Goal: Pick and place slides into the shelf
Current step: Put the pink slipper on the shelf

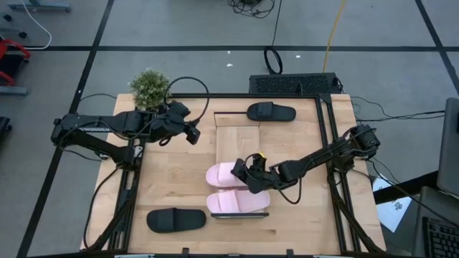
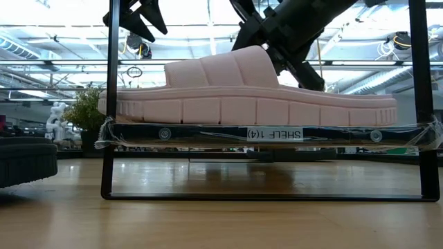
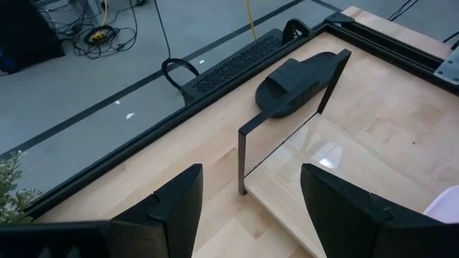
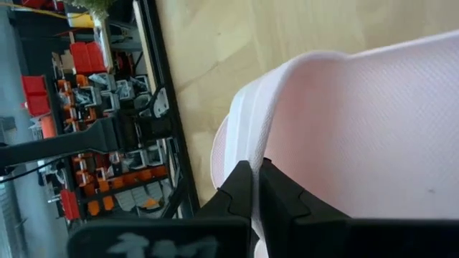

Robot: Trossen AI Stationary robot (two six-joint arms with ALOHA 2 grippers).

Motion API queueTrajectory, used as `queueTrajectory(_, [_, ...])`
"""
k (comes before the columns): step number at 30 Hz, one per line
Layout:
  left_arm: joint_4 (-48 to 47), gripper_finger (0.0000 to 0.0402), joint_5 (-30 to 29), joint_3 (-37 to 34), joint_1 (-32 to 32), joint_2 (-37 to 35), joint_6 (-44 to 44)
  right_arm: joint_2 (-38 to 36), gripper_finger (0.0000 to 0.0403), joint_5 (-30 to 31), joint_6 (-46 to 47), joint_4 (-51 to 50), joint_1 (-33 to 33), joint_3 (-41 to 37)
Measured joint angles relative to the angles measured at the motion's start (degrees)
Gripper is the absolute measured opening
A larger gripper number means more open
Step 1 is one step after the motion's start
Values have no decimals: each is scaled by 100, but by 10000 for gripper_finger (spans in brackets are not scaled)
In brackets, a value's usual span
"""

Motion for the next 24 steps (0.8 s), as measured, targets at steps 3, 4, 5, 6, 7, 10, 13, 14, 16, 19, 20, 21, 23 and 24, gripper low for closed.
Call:
queueTrajectory(3, [0, 230, 0, 0, 0, 0, 0, 0, 0, -217, -190, 116, -75, 0])
queueTrajectory(4, [0, 230, -1, 0, 0, 0, 0, 0, 0, -222, -192, 109, -83, 0])
queueTrajectory(5, [0, 230, -1, 0, 0, 1, 2, 0, 0, -222, -199, 79, -81, 0])
queueTrajectory(6, [-2, 230, 0, 0, 0, 0, 10, 0, 0, -227, -205, 25, -81, 0])
queueTrajectory(7, [-2, 230, -1, 0, 0, 0, 33, 0, 0, -235, -207, -31, -79, 0])
queueTrajectory(10, [-2, 230, 0, 0, 0, 0, 89, 0, 0, -271, -137, -225, -75, 0])
queueTrajectory(13, [-2, 230, 0, 0, 0, 0, 94, 0, 0, -269, -104, -251, -75, 0])
queueTrajectory(14, [-3, 230, 0, 0, 0, 0, 94, 0, 0, -265, -125, -237, -75, 0])
queueTrajectory(16, [-4, 230, 0, 0, 0, 0, 96, 0, 0, -264, -189, -194, -77, 0])
queueTrajectory(19, [-4, 230, 0, 0, 0, 0, 100, 0, 0, -318, -178, -207, -73, 0])
queueTrajectory(20, [-7, 230, 0, 0, 0, 0, 100, 14, 0, -362, -167, -206, -68, 0])
queueTrajectory(21, [-5, 230, -1, 0, 0, 0, 100, 65, 0, -368, -160, -159, -64, 0])
queueTrajectory(23, [-7, 230, -1, 0, 0, 0, 100, 132, 0, -390, -75, -96, -19, 0])
queueTrajectory(24, [-10, 230, 0, 0, 0, 0, 100, 172, 0, -409, -51, -33, -2, 0])
